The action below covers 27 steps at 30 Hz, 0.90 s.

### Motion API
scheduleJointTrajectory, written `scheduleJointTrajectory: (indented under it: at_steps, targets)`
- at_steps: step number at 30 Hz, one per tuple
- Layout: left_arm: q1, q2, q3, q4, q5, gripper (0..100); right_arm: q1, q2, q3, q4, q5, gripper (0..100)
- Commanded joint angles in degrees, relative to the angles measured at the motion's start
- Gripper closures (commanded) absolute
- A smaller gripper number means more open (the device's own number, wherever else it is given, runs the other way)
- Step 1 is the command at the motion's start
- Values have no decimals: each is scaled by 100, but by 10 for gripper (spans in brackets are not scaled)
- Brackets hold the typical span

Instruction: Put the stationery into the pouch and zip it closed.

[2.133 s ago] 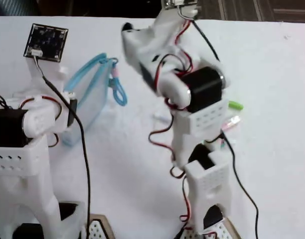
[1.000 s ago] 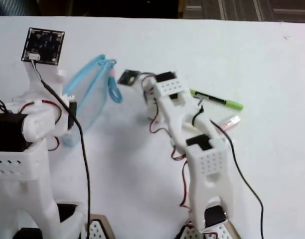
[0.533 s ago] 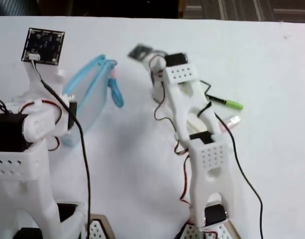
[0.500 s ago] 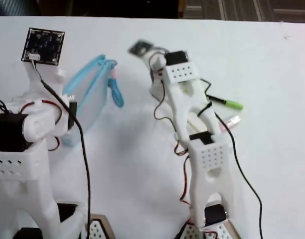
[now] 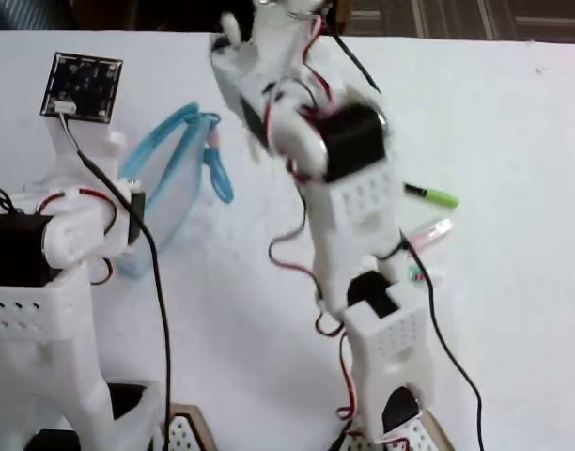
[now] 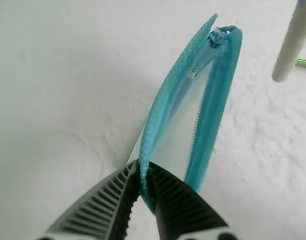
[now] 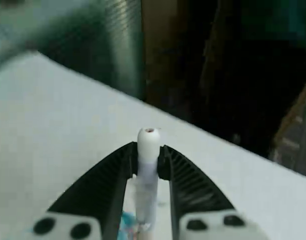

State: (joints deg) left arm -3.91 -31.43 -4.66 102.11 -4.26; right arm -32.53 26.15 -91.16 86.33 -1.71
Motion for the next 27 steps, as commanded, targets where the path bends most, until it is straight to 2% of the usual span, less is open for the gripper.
scheduleJointTrajectory:
  at_steps: [1,4,7,15,27]
  targets:
    - [22,4,-9,18,53,978,-251,-629,-422,-549,-1002,981]
    - [22,4,-9,18,53,978,-391,-936,-431,-927,-1486,981]
    - [22,4,-9,18,53,978,-541,-1130,-431,-1068,-1538,981]
    - [40,4,-9,18,229,978,-945,-796,-431,84,-1600,981]
    - [40,4,-9,18,237,978,-734,268,-431,488,-1758,981]
